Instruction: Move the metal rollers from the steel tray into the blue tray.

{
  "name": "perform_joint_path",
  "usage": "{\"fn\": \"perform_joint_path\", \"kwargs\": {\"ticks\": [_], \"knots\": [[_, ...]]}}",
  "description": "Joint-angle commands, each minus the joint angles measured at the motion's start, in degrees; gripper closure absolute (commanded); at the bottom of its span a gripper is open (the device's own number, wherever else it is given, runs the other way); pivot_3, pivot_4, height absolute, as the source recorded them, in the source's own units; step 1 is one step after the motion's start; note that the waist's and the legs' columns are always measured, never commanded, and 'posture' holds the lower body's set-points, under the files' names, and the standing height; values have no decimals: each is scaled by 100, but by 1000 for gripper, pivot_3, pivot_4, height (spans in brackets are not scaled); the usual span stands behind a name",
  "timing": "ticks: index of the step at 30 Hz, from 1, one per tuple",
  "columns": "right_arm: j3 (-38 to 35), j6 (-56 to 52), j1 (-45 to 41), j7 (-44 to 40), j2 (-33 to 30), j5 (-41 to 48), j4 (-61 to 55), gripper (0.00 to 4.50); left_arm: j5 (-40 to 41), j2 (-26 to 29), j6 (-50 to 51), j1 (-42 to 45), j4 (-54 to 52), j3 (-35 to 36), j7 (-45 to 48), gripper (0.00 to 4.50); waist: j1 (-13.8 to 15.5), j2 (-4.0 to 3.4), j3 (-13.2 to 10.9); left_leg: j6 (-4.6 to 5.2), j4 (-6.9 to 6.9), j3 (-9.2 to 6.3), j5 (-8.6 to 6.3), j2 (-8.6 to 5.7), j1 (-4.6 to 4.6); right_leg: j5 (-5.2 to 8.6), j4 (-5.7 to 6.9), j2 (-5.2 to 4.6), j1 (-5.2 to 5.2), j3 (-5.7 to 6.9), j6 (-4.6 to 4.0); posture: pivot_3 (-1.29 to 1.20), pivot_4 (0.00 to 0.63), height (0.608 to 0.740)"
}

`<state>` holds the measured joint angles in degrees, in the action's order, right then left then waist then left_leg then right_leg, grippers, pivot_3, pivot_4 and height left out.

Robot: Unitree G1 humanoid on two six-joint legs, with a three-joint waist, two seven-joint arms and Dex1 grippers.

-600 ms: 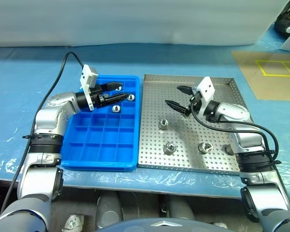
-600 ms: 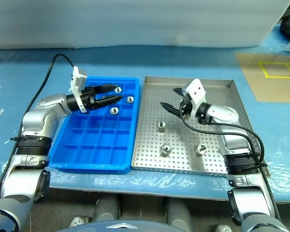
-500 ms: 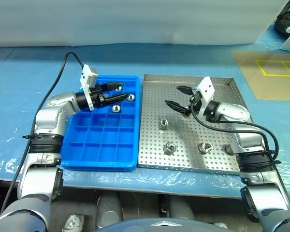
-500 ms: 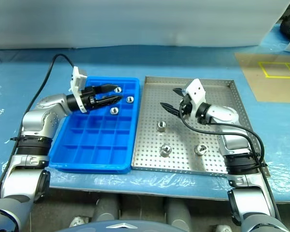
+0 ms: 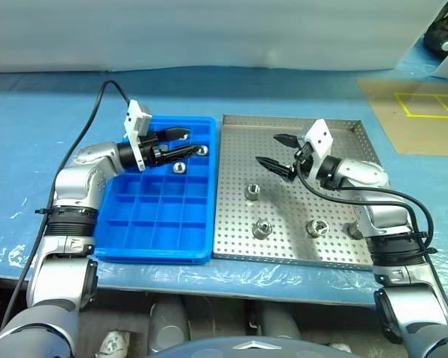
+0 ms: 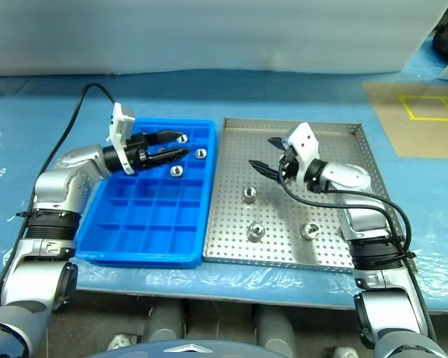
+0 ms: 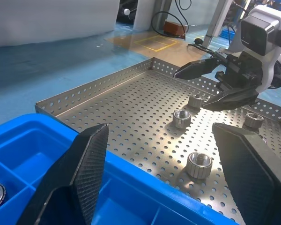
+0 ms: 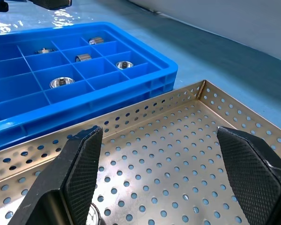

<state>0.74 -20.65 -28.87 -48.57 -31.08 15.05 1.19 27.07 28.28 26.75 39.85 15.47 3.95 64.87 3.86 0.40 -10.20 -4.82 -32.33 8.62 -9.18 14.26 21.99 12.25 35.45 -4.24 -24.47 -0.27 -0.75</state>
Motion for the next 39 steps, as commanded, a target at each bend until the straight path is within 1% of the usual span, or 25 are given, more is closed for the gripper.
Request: {"fn": "perform_joint_path", "kwargs": {"ticks": [1, 4, 6, 8, 10, 13, 16, 19, 23, 29, 34, 39], "knots": [[-296, -583, 5, -635, -465, 693, -614, 506, -40, 165, -84, 336, 39, -147, 347, 779, 17, 0, 0, 0, 0, 0, 0, 0, 0, 0, 0, 0, 0, 0, 0, -131, 150, 740], [-400, -1277, 251, -1443, -1232, 1284, -1005, 506, -245, 242, -297, 707, 369, -470, 838, 779, 53, -1, -1, 3, 1, -1, -1, -2, 2, 0, -3, -2, 2, -2, 0, -134, 150, 740], [-477, -1482, 303, -1654, -1574, 1463, -1108, 506, -405, 199, -494, 1067, 779, -666, 1123, 779, 63, -1, 0, 7, 0, -1, -3, -2, -2, 0, -6, -3, 11, -3, 0, -144, 150, 740], [-563, -1721, 245, -1708, -1755, 1673, -1278, 506, -606, 37, -732, 1528, 1343, -891, 1425, 779, 53, -1, 0, 6, -2, -1, -3, -2, -7, 0, -4, -2, 11, -3, 0, -163, 150, 740], [-566, -1839, 219, -1649, -1809, 1764, -1477, 506, -799, -150, -994, 1883, 1878, -1077, 1695, 779, 53, -2, 0, 3, -5, 0, -1, -2, -10, 0, 0, -1, 11, -6, 0, -186, 150, 740], [-588, -1851, 213, -1315, -1678, 1732, -1716, 506, -1167, -537, -1495, 2379, 2858, -1339, 2005, 779, 24, -3, 1, 4, -11, 4, -2, -4, -15, 0, 3, -1, 14, -13, 0, -225, 150, 740], [-673, -1926, 304, -991, -1560, 1793, -1951, 506, -1532, -944, -1946, 2834, 3917, -1473, 2096, 779, 1, -2, 1, 6, -12, 5, -2, -6, -15, -1, 2, -1, 14, -33, 0, -268, 150, 740], [-759, -1972, 556, -736, -1545, 1795, -2226, 506, -1888, -1314, -2294, 3114, 4680, -1593, 2120, 779, -2, -2, 1, 10, -11, 6, -5, -12, -14, -1, -1, 1, 14, -58, 1, -317, 150, 740], [-976, -2120, 910, -386, -1525, 1938, -2640, 506, -2340, -1720, -2728, 3194, 5239, -1745, 2154, 779, -23, -2, 1, 25, -11, 8, -13, -30, -12, -6, -6, -3, 14, -80, 9, -380, 150, 740], [-1235, -2338, 1436, 123, -1503, 2132, -3239, 506, -2871, -2216, -3010, 3027, 5670, -1842, 1877, 779, -147, -1, 1, 40, -16, 17, -22, -39, -10, -20, -44, -4, 26, -102, 33, -462, 150, 740], [-1476, -2428, 1760, 378, -1573, 2239, -3496, 506, -3323, -2412, -3250, 2862, 5834, -1971, 1512, 779, -284, -1, 1, 57, -28, 36, -32, -42, -14, -29, -63, -8, 33, -122, 49, -500, 150, 740], [-1657, -2452, 1924, 502, -1637, 2263, -3596, 506, -3662, -2484, -3490, 2773, 5918, -2008, 867, 779, -347, -1, 2, 79, -38, 45, -45, -42, -24, -32, -63, -8, 38, -130, 53, -520, 150, 740]]}}
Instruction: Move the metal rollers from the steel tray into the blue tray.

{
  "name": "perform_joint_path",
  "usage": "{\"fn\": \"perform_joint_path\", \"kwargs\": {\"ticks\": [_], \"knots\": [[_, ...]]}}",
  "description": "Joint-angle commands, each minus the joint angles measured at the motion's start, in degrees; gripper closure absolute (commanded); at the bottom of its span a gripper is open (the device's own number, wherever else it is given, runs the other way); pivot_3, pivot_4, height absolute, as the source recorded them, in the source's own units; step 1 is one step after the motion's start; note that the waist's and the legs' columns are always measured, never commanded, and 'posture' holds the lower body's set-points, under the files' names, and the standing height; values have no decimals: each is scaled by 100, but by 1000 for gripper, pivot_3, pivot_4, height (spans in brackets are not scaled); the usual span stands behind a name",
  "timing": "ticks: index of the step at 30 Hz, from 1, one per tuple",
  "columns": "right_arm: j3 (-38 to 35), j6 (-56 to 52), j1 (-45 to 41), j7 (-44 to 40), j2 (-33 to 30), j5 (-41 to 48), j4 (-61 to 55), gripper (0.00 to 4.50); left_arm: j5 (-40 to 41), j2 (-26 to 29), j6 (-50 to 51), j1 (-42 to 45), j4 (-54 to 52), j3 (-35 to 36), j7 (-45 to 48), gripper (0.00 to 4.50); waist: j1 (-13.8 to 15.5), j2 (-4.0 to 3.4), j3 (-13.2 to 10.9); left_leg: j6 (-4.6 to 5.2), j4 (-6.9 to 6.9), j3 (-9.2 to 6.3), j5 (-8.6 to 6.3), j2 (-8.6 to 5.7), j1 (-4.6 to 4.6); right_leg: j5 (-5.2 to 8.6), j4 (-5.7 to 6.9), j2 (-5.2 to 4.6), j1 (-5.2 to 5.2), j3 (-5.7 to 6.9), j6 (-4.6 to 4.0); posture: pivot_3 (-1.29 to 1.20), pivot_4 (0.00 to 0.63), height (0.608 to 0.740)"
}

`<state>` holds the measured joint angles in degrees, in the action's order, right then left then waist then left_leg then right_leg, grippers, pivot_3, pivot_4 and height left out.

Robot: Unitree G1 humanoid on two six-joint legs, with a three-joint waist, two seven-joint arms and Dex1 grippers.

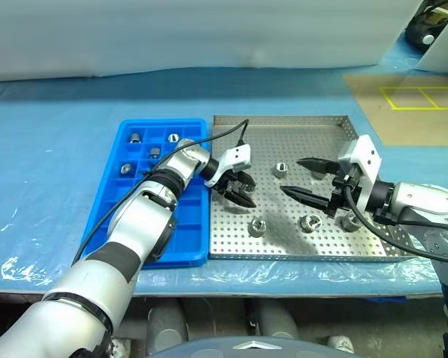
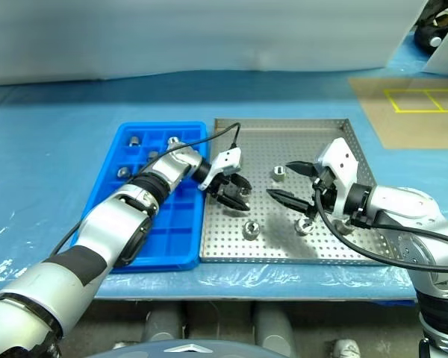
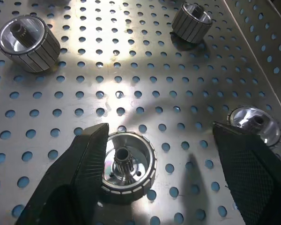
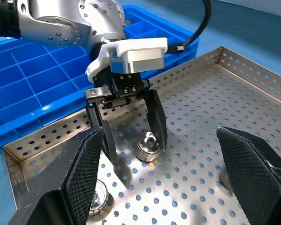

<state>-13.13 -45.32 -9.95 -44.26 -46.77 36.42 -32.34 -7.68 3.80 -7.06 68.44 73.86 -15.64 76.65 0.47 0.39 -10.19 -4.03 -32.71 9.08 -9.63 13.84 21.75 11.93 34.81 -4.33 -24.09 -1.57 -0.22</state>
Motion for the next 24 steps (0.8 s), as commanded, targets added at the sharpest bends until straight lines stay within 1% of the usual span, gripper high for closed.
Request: {"fn": "perform_joint_path", "kwargs": {"ticks": [1, 4, 16, 19, 22, 24], "knots": [[-289, 22, 52, 92, -74, 121, -243, 506, -242, -51, -124, -90, 101, -38, -512, 779, -22, 0, 0, 0, -1, 1, 0, 0, -1, 0, 0, 0, 0, -1, 1, -522, 150, 740], [-316, 24, 100, 137, -86, 148, -277, 506, -346, -56, -139, -102, 138, -3, -687, 779, -81, 0, 0, 3, -4, 4, -2, -1, 0, -1, -2, -1, 1, -3, 2, -522, 150, 740], [-169, 211, 113, 215, -86, -10, -178, 506, -433, 8, -95, -169, 157, 94, -523, 779, -126, -1, 1, 21, -4, 13, -13, -2, -1, -1, -10, -4, 0, -7, 2, -513, 150, 740], [-131, 252, 83, 235, -64, -40, -154, 480, -359, 12, -80, -164, 149, 176, -397, 1351, -126, -1, 1, 23, -3, 16, -14, -2, -1, -1, -12, -5, 0, -8, 2, -511, 150, 740], [-102, 279, 74, 224, -60, -65, -122, 480, -448, 18, -94, -167, 145, 152, -616, 2330, -127, -1, 0, 28, -2, 19, -17, -2, 0, -1, -15, -5, -1, -9, 2, -505, 150, 740], [-81, 300, 66, 212, -69, -95, -97, 480, -415, 9, -54, -159, 147, 193, -565, 2330, -127, -1, 0, 30, -2, 21, -19, -2, 0, -1, -18, -6, -2, -9, 2, -500, 150, 740]]}}
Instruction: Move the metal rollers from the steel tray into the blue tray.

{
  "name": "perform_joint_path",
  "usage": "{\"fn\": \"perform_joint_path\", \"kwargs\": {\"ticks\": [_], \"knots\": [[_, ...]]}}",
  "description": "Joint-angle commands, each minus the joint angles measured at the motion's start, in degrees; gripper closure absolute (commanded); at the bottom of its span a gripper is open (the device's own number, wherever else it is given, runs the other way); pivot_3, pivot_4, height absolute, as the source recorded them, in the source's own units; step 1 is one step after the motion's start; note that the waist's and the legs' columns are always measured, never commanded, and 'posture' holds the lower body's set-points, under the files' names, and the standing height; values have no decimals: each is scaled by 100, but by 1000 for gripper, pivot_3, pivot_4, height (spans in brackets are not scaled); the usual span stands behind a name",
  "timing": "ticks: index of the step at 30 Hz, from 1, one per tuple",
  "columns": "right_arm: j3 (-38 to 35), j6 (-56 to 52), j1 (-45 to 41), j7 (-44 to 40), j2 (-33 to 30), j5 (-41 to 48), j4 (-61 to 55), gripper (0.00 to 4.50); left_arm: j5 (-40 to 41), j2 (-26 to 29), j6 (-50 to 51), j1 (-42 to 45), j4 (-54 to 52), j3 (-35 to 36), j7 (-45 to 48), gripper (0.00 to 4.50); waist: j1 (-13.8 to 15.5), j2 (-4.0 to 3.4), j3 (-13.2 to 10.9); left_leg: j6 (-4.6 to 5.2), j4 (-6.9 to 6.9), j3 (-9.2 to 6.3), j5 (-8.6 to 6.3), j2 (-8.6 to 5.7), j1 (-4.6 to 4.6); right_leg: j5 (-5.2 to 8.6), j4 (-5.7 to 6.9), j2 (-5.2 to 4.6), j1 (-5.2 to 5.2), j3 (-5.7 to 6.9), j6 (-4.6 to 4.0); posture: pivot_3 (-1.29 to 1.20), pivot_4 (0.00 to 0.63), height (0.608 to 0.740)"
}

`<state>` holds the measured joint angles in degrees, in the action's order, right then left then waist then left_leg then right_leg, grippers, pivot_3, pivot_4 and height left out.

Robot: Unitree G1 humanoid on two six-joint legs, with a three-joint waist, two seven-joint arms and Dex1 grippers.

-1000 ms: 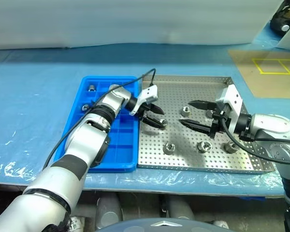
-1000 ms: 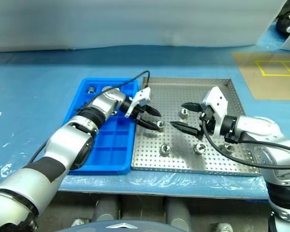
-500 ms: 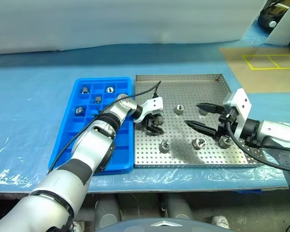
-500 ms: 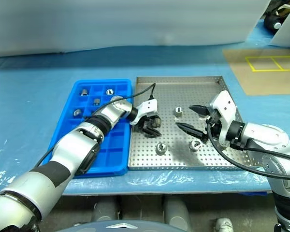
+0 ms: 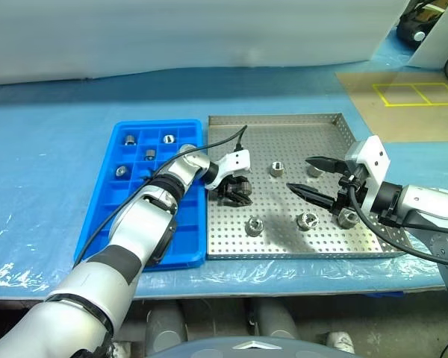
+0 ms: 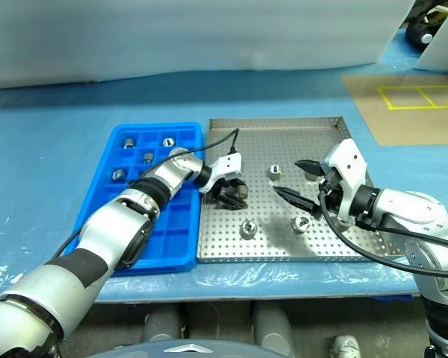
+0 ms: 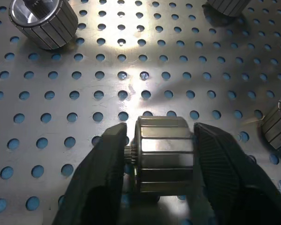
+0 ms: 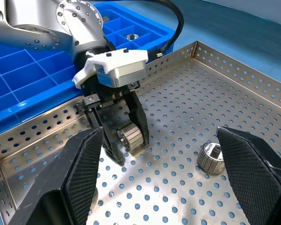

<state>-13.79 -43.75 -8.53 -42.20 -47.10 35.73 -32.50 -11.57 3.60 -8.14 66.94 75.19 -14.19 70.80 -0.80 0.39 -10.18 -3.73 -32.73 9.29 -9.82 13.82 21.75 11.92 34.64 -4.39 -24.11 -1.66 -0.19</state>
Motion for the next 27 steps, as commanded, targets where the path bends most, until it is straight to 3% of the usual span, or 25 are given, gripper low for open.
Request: {"fn": "perform_joint_path", "kwargs": {"ticks": [1, 5, 9, 16, 22, 27], "knots": [[-11, 148, -86, 0, -36, -31, -70, 480, 3, 35, 54, -5, 8, 69, 125, 2330, 0, 0, 0, 1, 0, 1, 0, 0, 0, 0, -1, 0, 0, 0, 0, -499, 150, 740], [32, 195, -142, -44, -43, -77, 7, 480, 39, 60, 44, 34, -18, 153, -35, 3160, 2, 0, 0, 2, 0, 4, -1, 0, 0, 0, -1, -1, -1, -1, 0, -484, 150, 740], [104, 238, -226, -96, -41, -102, 87, 480, 205, 115, -71, 164, -119, 332, 83, 3160, 3, 1, -1, 2, 0, 5, -1, 0, 1, 0, -1, -1, -3, -2, 0, -464, 150, 740], [504, 432, -660, -323, 21, -230, 479, 480, 1135, 557, 236, 774, -719, 1129, 1101, 3160, 12, 2, -4, -2, 7, 9, 2, 1, 12, 0, 5, -1, -23, -1, 0, -372, 150, 740], [1259, 831, -1514, -811, 265, -515, 1252, 480, 1696, 1729, 1073, 1006, -1327, 1665, 1550, 3160, 26, 0, -6, -4, 18, 19, 2, 0, 3, 0, 3, -3, -25, 1, 0, -233, 150, 740], [1878, 1312, -2336, -1339, 688, -846, 2151, 480, 1945, 2898, 1947, 191, -2509, 1782, 1764, 3160, 91, -3, -8, -44, 54, 20, 25, 2, 3, 0, 10, 4, -52, 8, -1, -87, 150, 740]]}}
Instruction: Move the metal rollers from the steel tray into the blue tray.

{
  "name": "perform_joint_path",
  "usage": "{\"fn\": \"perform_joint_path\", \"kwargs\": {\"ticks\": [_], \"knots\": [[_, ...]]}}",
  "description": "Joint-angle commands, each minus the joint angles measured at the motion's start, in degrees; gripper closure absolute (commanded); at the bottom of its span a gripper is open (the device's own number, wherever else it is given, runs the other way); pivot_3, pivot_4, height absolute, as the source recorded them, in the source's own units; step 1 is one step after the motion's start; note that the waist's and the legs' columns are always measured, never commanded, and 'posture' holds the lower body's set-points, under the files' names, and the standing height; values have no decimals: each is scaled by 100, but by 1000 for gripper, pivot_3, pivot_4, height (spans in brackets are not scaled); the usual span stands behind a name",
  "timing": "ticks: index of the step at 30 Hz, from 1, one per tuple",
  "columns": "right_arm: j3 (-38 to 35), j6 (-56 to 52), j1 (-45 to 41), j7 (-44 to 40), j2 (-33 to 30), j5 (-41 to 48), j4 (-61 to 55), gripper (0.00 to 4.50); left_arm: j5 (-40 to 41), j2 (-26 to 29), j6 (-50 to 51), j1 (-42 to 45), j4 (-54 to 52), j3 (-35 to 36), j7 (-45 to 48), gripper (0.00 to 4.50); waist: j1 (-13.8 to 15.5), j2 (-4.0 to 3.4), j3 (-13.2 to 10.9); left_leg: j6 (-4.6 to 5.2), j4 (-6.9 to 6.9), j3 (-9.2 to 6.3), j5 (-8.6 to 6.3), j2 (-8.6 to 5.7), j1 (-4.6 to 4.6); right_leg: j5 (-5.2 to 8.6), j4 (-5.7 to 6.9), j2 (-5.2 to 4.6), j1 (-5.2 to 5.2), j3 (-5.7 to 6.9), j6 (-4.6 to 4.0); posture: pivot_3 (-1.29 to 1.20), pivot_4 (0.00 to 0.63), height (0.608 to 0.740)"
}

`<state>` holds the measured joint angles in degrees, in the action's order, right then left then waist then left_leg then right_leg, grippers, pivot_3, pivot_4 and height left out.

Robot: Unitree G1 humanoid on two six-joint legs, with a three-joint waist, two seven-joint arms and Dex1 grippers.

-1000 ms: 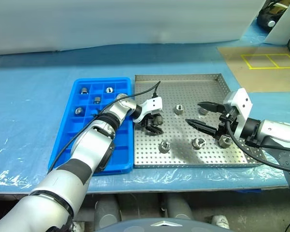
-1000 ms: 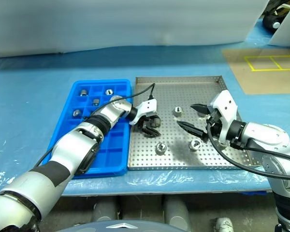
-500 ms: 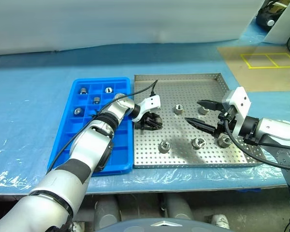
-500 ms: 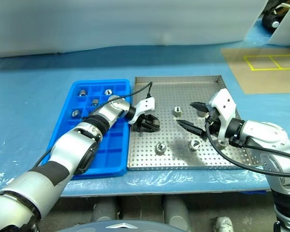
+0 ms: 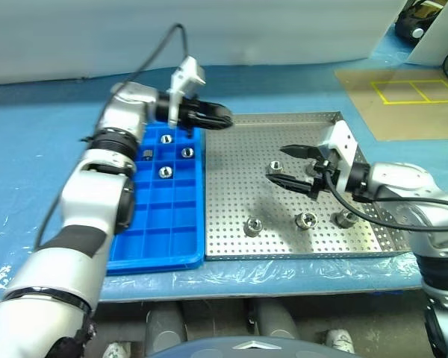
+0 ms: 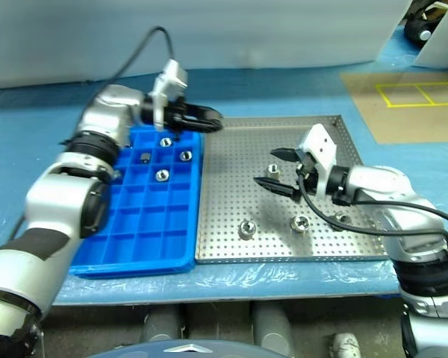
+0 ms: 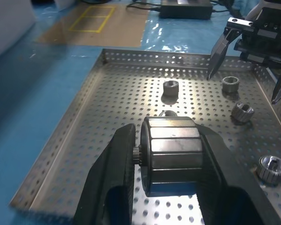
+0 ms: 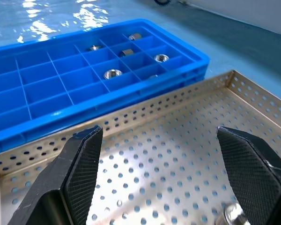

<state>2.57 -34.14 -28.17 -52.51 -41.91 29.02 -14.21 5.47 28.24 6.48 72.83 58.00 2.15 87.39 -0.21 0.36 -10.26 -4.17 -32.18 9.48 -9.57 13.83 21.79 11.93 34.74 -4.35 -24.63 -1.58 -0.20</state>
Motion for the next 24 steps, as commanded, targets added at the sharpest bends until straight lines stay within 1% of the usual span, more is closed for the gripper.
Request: {"fn": "perform_joint_path", "kwargs": {"ticks": [1, 4, 7, 11, 13, 18, 21, 24], "knots": [[352, 449, -527, -420, 267, -238, 507, 480, 325, 636, 728, -701, -1231, 174, 100, 3160, 100, -4, 1, -1, 4, -1, 1, 3, -1, 0, 1, 1, -1, -1, -1, -55, 150, 740], [632, 745, -973, -756, 567, -432, 1078, 480, 753, 1234, 1699, -1775, -2817, 461, -76, 3160, 218, -3, 0, 1, 6, -2, -1, 5, 14, 0, 10, -1, -14, 5, -4, 28, 150, 740], [801, 995, -1284, -1041, 814, -589, 1547, 480, 1202, 1711, 2519, -2892, -4256, 820, -315, 3160, 395, 0, -1, 9, 0, -7, 4, 15, 68, 0, 16, -1, -55, 26, -6, 87, 150, 740], [984, 1311, -1622, -1407, 1131, -782, 2115, 480, 1503, 2106, 3096, -4432, -5462, 1337, -847, 3160, 633, -2, 0, 1, -8, -26, 1, 27, 100, 7, 19, -1, -66, 94, -17, 170, 150, 740], [1024, 1436, -1755, -1536, 1268, -861, 2343, 480, 1658, 2163, 3353, -5050, -5844, 1563, -1133, 3160, 702, -3, 0, -5, -12, -38, 2, 27, 107, 12, 25, -10, -63, 123, -24, 189, 150, 740], [1024, 1562, -1879, -1731, 1438, -973, 2567, 480, 2005, 2206, 3637, -6009, -6568, 1725, -1463, 3160, 881, 0, -1, -29, -43, -86, 17, 36, 125, 20, 72, -17, -61, 155, -36, 205, 150, 740], [1014, 1544, -1876, -1805, 1475, -997, 2563, 480, 2016, 2164, 3555, -6262, -6538, 1674, -1693, 3160, 904, 0, -1, -31, -50, -91, 18, 48, 122, 25, 89, -21, -58, 155, -42, 205, 150, 740], [1009, 1509, -1841, -1834, 1489, -1003, 2487, 480, 1960, 2168, 3354, -6359, -6451, 1527, -1792, 3160, 894, -1, -1, -53, -54, -92, 31, 56, 116, 23, 103, -18, -56, 153, -44, 198, 150, 740]]}}
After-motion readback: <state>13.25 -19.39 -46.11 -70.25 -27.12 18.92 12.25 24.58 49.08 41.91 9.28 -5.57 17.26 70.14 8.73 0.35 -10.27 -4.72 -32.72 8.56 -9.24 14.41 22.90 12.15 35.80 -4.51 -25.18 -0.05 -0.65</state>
